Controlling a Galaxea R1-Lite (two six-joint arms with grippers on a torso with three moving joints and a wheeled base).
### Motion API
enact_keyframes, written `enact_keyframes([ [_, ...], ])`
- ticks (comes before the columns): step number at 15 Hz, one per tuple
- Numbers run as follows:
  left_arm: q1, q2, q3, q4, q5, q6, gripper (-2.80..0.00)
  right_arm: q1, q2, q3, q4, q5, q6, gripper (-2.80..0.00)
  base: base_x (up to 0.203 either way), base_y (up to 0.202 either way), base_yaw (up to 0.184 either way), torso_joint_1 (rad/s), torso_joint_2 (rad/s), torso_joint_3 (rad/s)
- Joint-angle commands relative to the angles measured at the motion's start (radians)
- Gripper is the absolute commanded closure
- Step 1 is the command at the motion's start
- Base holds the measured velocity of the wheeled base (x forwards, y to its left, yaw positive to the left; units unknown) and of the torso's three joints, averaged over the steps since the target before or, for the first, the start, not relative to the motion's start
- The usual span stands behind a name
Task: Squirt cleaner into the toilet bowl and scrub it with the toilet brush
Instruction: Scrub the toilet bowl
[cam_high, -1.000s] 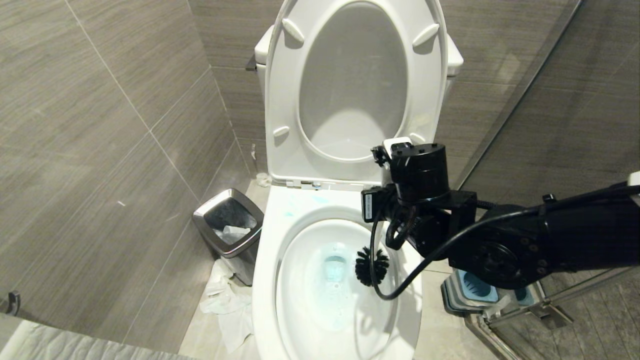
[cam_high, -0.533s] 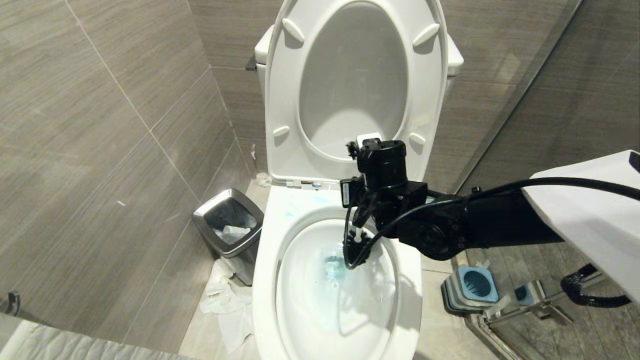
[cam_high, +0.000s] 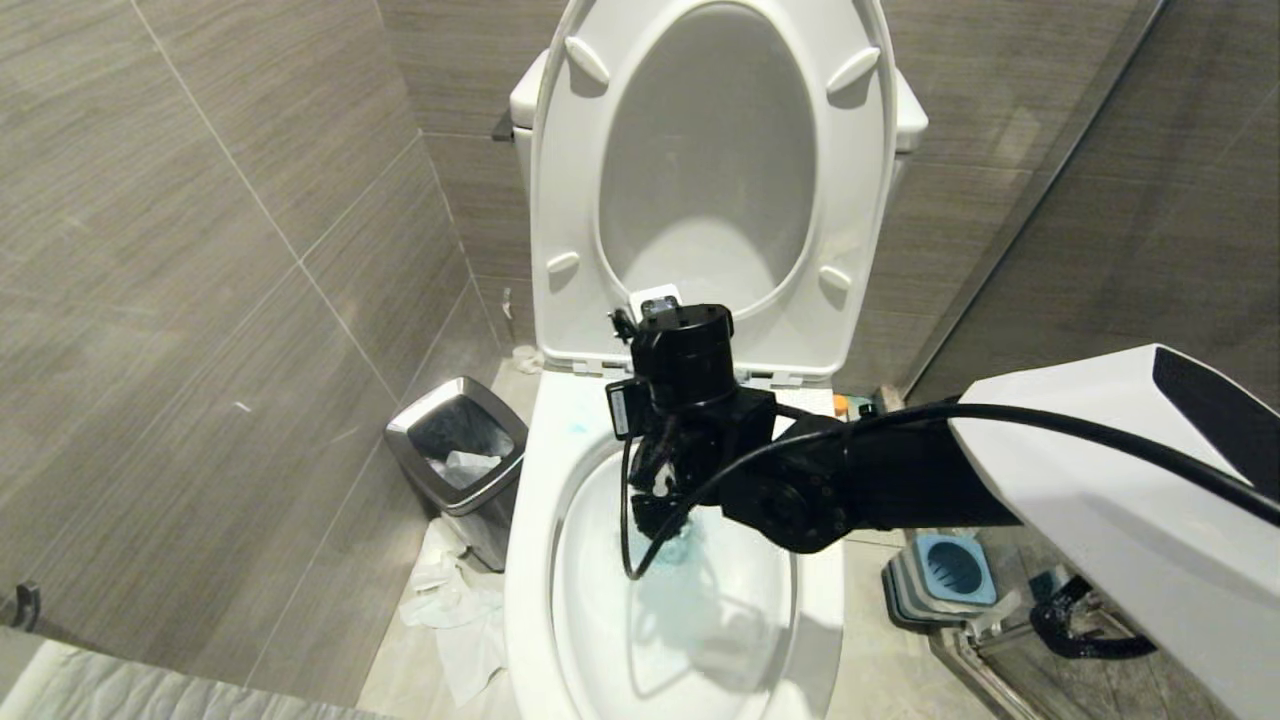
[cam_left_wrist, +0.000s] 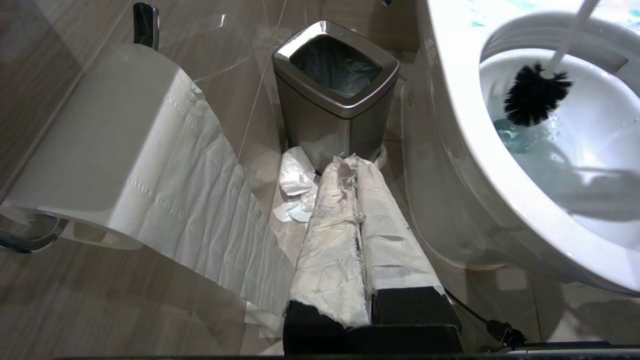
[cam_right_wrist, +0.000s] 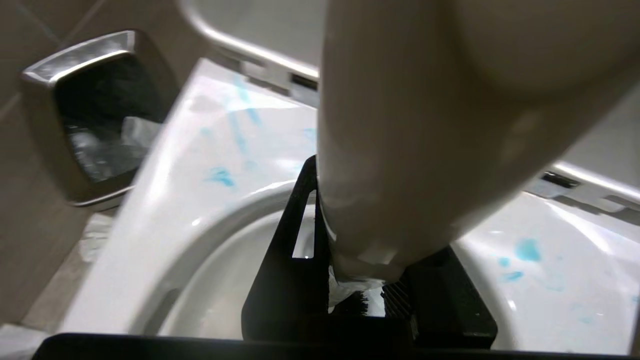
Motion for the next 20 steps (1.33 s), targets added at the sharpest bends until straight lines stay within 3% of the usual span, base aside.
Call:
enact_keyframes([
  [1, 0.001, 0.001, 0.002, 0.000, 0.000, 0.000, 0.00, 0.053, 0.013, -0.029, 0.002, -0.008, 0.000, 0.00, 0.000, 0.000, 0.000, 0.000, 0.00, 0.000],
  [6, 0.001, 0.001, 0.002, 0.000, 0.000, 0.000, 0.00, 0.176, -0.032, 0.041, 0.003, -0.027, 0.002, 0.00, 0.000, 0.000, 0.000, 0.000, 0.00, 0.000],
  [12, 0.001, 0.001, 0.002, 0.000, 0.000, 0.000, 0.00, 0.231, -0.221, 0.387, -0.005, -0.027, 0.043, 0.00, 0.000, 0.000, 0.000, 0.000, 0.00, 0.000],
  [17, 0.001, 0.001, 0.002, 0.000, 0.000, 0.000, 0.00, 0.223, -0.384, 0.639, -0.009, -0.029, 0.125, 0.00, 0.000, 0.000, 0.000, 0.000, 0.00, 0.000],
  [20, 0.001, 0.001, 0.002, 0.000, 0.000, 0.000, 0.00, 0.136, -0.406, 0.671, -0.011, -0.027, 0.133, 0.00, 0.000, 0.000, 0.000, 0.000, 0.00, 0.000],
])
